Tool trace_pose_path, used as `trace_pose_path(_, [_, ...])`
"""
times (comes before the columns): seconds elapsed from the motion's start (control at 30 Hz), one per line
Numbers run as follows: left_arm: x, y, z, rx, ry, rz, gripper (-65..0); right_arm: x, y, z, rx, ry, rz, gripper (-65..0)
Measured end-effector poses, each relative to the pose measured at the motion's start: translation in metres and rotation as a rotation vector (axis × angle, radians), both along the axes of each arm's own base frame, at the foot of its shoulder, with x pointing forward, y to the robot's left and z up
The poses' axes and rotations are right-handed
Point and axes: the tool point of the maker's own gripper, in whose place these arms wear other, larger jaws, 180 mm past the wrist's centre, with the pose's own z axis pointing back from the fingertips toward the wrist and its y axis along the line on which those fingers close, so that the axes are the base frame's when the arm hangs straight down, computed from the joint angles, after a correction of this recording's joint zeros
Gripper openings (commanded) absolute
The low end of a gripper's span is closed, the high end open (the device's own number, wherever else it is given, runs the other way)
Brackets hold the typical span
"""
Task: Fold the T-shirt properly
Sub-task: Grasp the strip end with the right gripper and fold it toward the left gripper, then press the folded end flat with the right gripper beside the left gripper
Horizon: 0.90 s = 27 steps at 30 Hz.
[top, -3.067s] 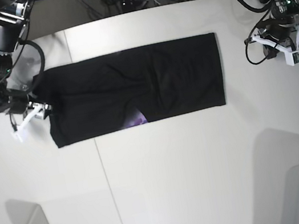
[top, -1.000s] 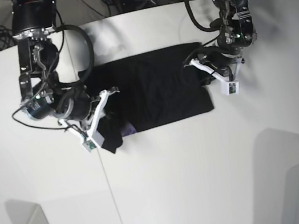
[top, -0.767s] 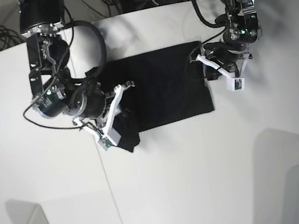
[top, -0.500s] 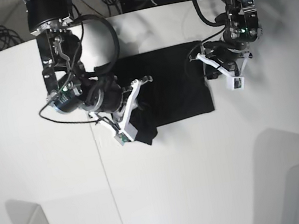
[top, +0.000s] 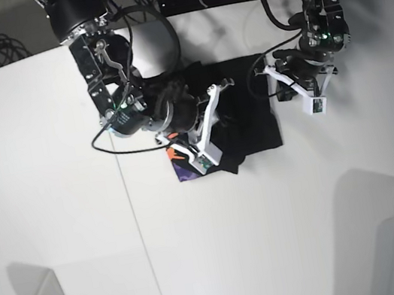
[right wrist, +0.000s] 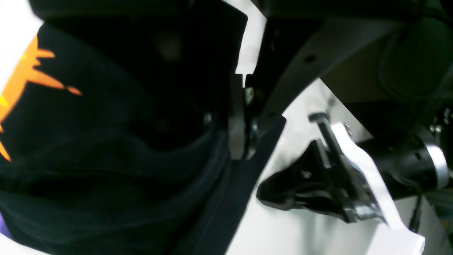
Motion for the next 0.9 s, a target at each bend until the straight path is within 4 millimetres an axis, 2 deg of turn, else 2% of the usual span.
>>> trace_pose_path(0.1, [0.000, 0.000, 0.000, 0.000, 0.000, 0.000, -65.0, -0.005, 0.014, 0.005, 0.028, 0.016, 0.004, -65.0])
trace_pose_path(0.27, [-0.003, 0.000, -0.001, 0.001, 0.001, 0.000, -65.0, 0.000, 0.027, 0.013, 0.049, 0.008, -0.025, -65.0])
trace_pose_path(0.33, [-0.003, 0.000, -0.001, 0.000, 0.001, 0.000, -65.0, 0.002, 0.037, 0.011, 0.076, 0.006, -0.018, -65.0])
trace_pose_path(0.4, [-0.005, 0.002, -0.001, -0.001, 0.003, 0.003, -65.0, -0.002, 0.039, -0.004, 0.057, 0.041, -0.014, -65.0])
trace_pose_path(0.5, [-0.013, 0.024, -0.001, 0.010, 0.007, 0.055, -65.0, -0.006, 0.037, -0.021, 0.039, 0.077, -0.021, -65.0])
trace_pose_path(0.7, [-0.033, 0.067, 0.002, 0.060, 0.020, 0.149, -65.0, -0.002, 0.040, -0.026, 0.056, 0.071, -0.044, -65.0])
trace_pose_path(0.9, [-0.056, 0.094, 0.003, 0.097, 0.044, 0.212, -65.0, 0.004, 0.042, -0.027, 0.059, 0.064, -0.053, -65.0])
